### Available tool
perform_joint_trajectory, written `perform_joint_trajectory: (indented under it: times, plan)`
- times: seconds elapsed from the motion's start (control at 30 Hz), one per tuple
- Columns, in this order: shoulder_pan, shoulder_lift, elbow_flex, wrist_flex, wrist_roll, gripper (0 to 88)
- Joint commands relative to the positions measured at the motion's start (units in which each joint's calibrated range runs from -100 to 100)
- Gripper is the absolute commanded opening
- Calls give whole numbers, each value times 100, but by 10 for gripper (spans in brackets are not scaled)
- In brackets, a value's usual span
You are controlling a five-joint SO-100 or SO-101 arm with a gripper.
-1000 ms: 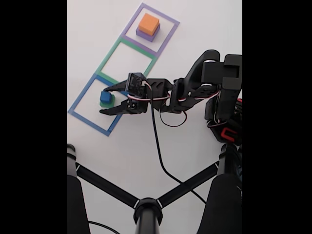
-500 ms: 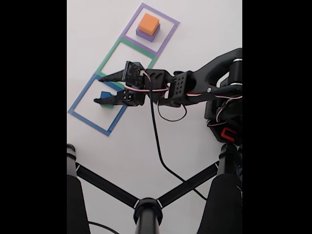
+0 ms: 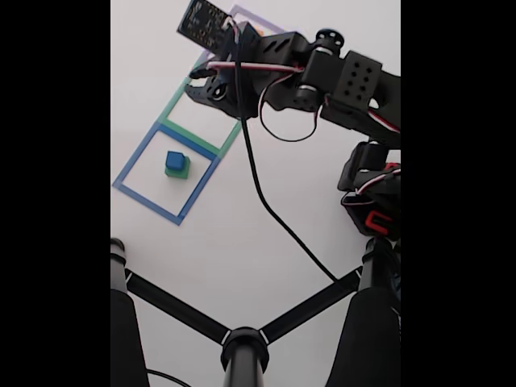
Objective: Tower of hanoi
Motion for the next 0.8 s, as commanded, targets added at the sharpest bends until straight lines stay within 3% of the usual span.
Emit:
perform_joint_trajectory:
  times: [0.0,0.2,0.43,0.57,0.77]
  plan:
    - [495,-12,-2186,2076,0,11]
    - [1135,204,-3431,2934,0,17]
    - [1844,60,-2913,2942,0,77]
    - [2180,-68,-2049,2416,0,216]
    - [2553,-782,349,409,0,309]
